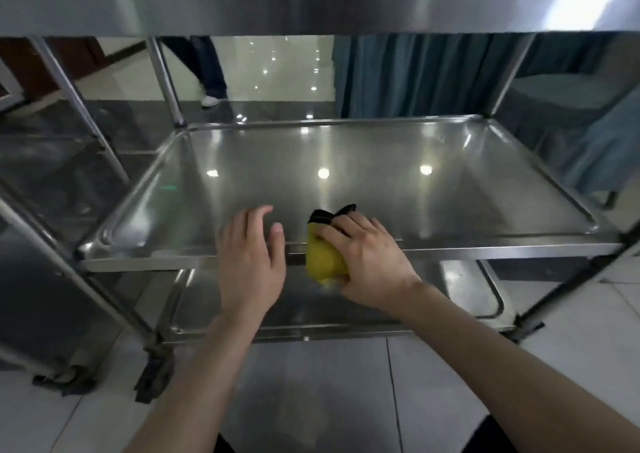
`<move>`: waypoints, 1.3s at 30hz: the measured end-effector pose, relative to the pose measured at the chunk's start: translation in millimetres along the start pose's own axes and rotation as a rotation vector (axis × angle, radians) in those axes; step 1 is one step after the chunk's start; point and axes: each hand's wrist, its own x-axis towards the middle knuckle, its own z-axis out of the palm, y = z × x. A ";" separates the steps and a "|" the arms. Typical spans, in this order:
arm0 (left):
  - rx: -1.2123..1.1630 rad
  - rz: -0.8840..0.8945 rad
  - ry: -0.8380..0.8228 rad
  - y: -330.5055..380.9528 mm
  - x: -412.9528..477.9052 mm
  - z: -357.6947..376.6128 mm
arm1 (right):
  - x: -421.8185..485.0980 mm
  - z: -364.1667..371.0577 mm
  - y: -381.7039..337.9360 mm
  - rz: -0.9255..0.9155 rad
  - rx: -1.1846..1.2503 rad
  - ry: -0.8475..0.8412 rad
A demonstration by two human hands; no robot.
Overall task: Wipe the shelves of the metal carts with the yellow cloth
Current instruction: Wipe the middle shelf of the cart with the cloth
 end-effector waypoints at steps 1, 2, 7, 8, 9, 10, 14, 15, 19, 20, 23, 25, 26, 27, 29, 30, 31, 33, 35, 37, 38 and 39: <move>-0.001 0.006 -0.042 18.7 4.6 13.3 | -12.3 -5.4 19.4 0.013 0.000 0.007; -0.004 0.019 -0.080 37.7 9.4 26.8 | -25.0 -10.7 38.5 0.030 -0.002 0.011; -0.045 0.123 -0.214 140.0 34.6 90.0 | -95.3 -43.2 138.1 0.165 -0.066 -0.010; -0.054 0.143 -0.235 160.4 39.4 101.8 | -109.4 -51.2 159.5 0.195 -0.076 -0.014; -0.060 0.159 -0.263 179.7 43.5 113.4 | -123.7 -59.8 180.5 0.229 -0.080 -0.014; -0.061 0.169 -0.296 197.8 46.7 124.4 | -137.7 -69.3 200.5 0.267 -0.085 -0.017; 0.008 0.228 -0.410 234.8 42.4 160.1 | -181.7 -103.5 260.7 0.443 -0.149 -0.076; 0.050 0.259 -0.431 234.9 38.5 165.6 | -187.6 -107.8 268.0 0.470 -0.156 -0.086; 0.131 0.285 -0.497 230.1 33.3 174.1 | -182.5 -105.7 265.7 0.536 -0.239 -0.092; 0.134 0.283 -0.507 230.6 33.3 173.3 | -176.4 -103.6 264.7 0.561 -0.254 -0.097; 0.131 0.274 -0.526 231.0 32.8 172.7 | -148.8 -98.8 283.3 0.632 -0.232 -0.161; 0.141 0.272 -0.546 230.5 33.1 171.6 | -121.5 -91.1 307.8 0.647 -0.190 -0.201; 0.145 0.276 -0.551 230.1 33.1 171.7 | -105.7 -85.8 320.5 0.664 -0.165 -0.189; 0.146 0.280 -0.551 230.3 33.1 171.6 | -88.6 -80.3 332.5 0.679 -0.144 -0.165; 0.153 0.282 -0.550 231.3 32.8 170.1 | -52.2 -70.3 353.2 0.703 -0.110 -0.126; 0.161 0.284 -0.550 231.7 32.3 169.0 | -33.1 -66.3 362.5 0.712 -0.092 -0.122; 0.169 0.285 -0.550 231.9 31.9 167.9 | -14.8 -64.1 370.4 0.722 -0.076 -0.122; 0.181 0.280 -0.548 232.1 30.8 166.0 | 16.8 -61.0 387.0 0.743 -0.056 -0.130; 0.188 0.278 -0.546 233.1 31.0 164.5 | 36.3 -57.2 399.0 0.750 -0.061 -0.140; 0.189 0.278 -0.543 233.6 32.2 165.4 | 41.9 -54.6 404.4 0.741 -0.077 -0.140; 0.189 0.276 -0.541 233.3 32.5 166.1 | 39.7 -54.5 404.5 0.734 -0.080 -0.139; 0.188 0.274 -0.539 233.5 32.7 166.3 | 33.7 -55.9 403.3 0.727 -0.080 -0.135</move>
